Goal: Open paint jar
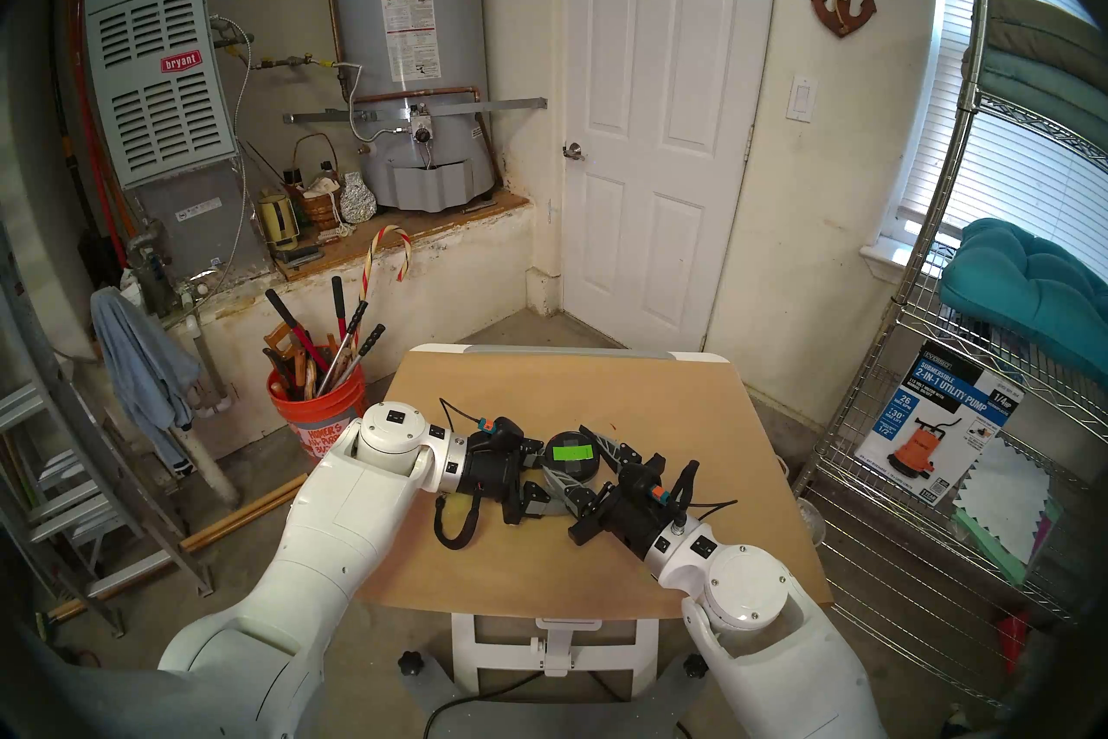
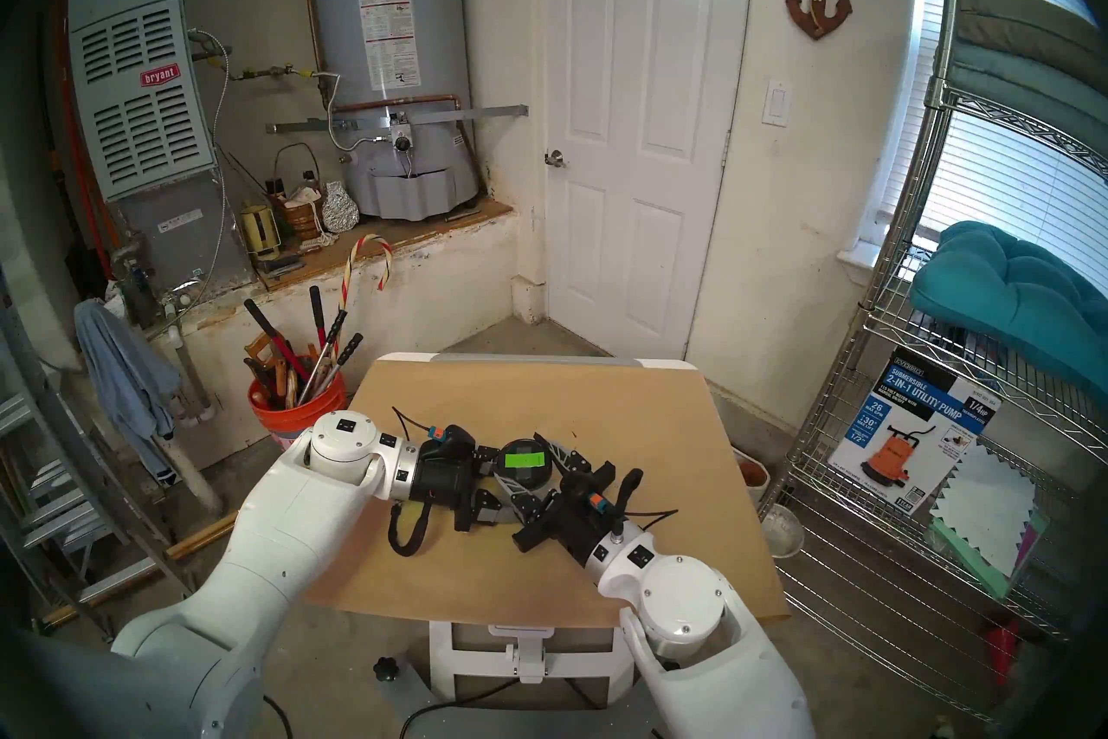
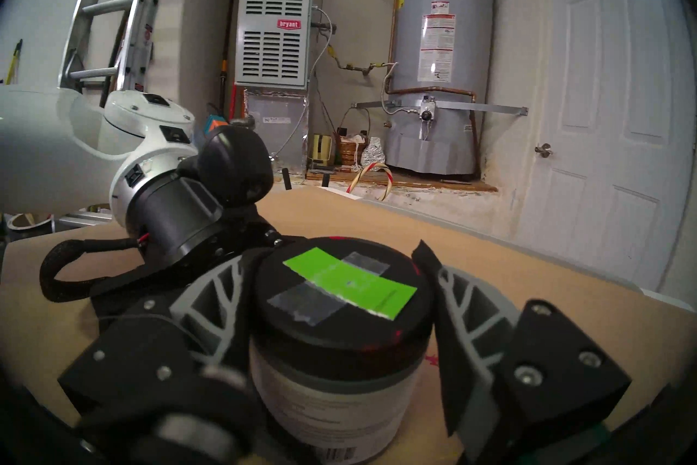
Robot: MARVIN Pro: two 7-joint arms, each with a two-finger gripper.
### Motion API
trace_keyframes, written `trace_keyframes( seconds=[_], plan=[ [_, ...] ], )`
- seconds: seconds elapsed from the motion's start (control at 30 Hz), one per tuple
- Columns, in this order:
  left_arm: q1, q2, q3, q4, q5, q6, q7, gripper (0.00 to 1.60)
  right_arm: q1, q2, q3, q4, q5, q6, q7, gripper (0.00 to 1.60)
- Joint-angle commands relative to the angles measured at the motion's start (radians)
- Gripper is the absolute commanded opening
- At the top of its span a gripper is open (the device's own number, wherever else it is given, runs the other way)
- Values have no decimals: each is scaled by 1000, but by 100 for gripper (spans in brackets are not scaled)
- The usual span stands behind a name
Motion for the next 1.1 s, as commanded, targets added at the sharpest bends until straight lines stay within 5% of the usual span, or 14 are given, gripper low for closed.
trace_keyframes(
  seconds=[0.0, 1.0, 1.07],
  plan=[
    [-75, 11, 6, 60, -1, -38, -41, 0, 28, 28, 5, 8, 10, -28, 45, 0],
    [-256, 4, 57, 306, -55, -168, -85, 0, 57, 89, 1, 5, 59, -40, 173, 0],
    [-257, 6, 71, 304, -63, -169, -85, 0, 58, 82, -9, 6, 55, -37, 168, 15]
  ],
)
